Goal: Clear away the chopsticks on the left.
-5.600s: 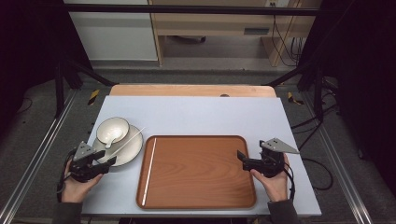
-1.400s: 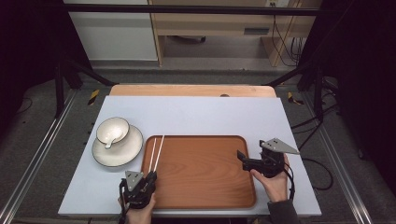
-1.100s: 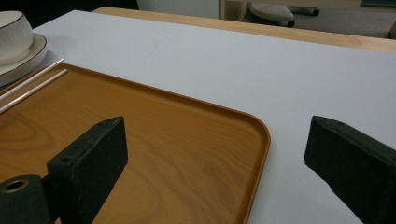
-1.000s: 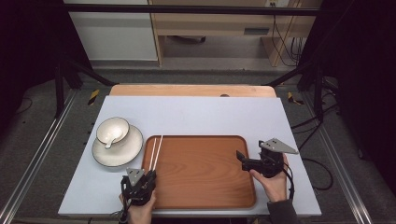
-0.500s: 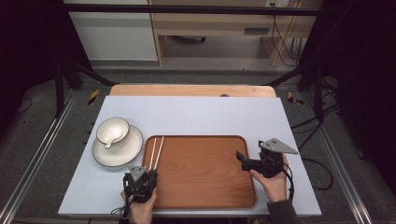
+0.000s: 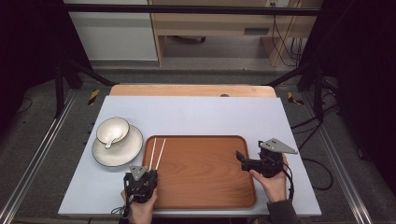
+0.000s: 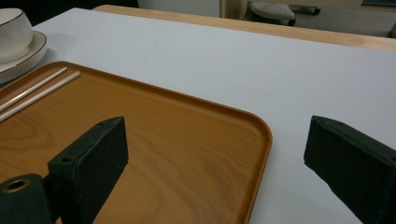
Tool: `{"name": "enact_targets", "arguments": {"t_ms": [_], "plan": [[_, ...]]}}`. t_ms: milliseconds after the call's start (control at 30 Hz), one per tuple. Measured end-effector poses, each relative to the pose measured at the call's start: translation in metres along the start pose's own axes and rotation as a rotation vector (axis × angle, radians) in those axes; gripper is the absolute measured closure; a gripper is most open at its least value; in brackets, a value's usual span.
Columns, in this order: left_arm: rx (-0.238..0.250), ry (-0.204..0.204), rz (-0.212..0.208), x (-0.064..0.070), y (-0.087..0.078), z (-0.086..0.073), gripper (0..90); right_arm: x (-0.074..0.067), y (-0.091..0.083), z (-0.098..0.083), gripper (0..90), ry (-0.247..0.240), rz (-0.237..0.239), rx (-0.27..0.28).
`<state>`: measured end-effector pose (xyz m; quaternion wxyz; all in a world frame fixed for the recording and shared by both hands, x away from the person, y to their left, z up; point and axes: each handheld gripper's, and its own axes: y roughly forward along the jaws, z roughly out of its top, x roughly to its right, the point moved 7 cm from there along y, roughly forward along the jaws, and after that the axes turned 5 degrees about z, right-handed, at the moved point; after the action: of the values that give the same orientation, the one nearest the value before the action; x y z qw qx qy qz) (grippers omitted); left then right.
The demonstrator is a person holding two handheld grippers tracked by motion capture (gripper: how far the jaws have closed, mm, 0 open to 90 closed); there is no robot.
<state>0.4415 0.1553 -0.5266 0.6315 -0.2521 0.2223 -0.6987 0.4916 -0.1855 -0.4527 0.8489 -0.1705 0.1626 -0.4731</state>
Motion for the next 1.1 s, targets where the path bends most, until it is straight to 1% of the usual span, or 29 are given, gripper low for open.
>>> {"name": "enact_targets", "arguments": {"t_ms": [67, 167, 267, 433, 567, 700, 733, 833, 967, 1033, 1100], "plan": [[0.001, 0.003, 0.001, 0.0, 0.0, 0.0, 81.0, 0.0, 0.0, 0.0, 6.5, -0.01, -0.001, 0.0], [0.004, 0.006, -0.004, 0.0, 0.0, 0.0, 79.5, 0.0, 0.0, 0.0, 6.5, -0.007, 0.0, -0.001], [0.015, 0.009, -0.024, 0.0, -0.003, 0.002, 76.7, 0.0, -0.001, 0.0, 6.5, -0.006, -0.001, 0.001], [0.055, 0.03, -0.071, 0.0, -0.012, 0.011, 71.5, 0.0, -0.002, 0.001, 6.4, 0.0, 0.0, 0.005], [0.105, 0.049, -0.134, 0.002, -0.021, 0.025, 66.4, 0.002, -0.003, 0.001, 6.3, 0.002, -0.005, 0.008], [0.131, 0.115, -0.177, 0.0, -0.027, 0.038, 61.9, 0.002, -0.004, 0.002, 6.2, 0.01, -0.004, 0.013], [0.134, 0.127, -0.185, -0.001, -0.028, 0.041, 60.8, 0.003, -0.004, 0.002, 6.1, 0.008, -0.006, 0.014], [0.133, 0.15, -0.227, -0.004, -0.031, 0.048, 56.6, 0.004, -0.005, 0.002, 5.7, 0.012, -0.013, 0.019], [0.13, 0.209, -0.261, -0.006, -0.032, 0.057, 51.0, 0.005, -0.006, 0.003, 5.6, 0.011, -0.017, 0.023], [0.122, 0.236, -0.281, -0.007, -0.032, 0.059, 47.4, 0.006, -0.007, 0.004, 5.5, 0.013, -0.019, 0.025], [0.117, 0.273, -0.296, -0.01, -0.032, 0.059, 44.8, 0.007, -0.008, 0.004, 5.5, 0.016, -0.019, 0.03]]}}
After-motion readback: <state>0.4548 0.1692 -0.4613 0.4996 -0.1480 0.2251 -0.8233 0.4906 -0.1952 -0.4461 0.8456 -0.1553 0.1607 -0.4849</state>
